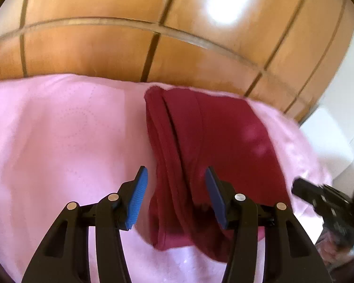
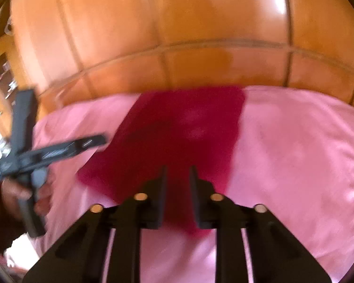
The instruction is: Fold small clothes
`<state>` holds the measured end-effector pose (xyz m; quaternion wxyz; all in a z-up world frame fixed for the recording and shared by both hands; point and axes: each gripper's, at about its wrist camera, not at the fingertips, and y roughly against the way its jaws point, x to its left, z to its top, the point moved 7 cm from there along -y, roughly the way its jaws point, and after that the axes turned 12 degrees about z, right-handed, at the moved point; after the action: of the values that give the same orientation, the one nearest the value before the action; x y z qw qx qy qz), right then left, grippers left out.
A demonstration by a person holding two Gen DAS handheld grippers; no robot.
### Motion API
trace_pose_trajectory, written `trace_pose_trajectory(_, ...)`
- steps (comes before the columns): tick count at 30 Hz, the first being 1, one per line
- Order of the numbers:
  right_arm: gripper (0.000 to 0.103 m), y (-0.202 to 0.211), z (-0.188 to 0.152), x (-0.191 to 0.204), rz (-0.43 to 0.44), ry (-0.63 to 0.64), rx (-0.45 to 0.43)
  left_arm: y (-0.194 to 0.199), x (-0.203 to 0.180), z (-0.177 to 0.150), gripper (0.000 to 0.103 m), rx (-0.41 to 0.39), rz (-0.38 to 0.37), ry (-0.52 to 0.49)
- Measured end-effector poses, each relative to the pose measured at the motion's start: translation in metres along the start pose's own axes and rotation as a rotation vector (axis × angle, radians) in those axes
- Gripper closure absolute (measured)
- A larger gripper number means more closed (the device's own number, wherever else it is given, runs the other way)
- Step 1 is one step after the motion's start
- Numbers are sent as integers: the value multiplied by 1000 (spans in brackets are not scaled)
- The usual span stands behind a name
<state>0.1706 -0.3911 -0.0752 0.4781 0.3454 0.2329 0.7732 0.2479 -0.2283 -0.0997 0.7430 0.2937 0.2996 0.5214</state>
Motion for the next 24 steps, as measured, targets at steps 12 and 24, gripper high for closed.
trace_pose_trajectory(12,79,-25,-38,2,-26,-116,27,7,19,-17,40,10,203,-45)
trace_pose_trajectory(24,14,14,-31,47,-169,-67,-120,105,16,-33,22,-201,258,-11)
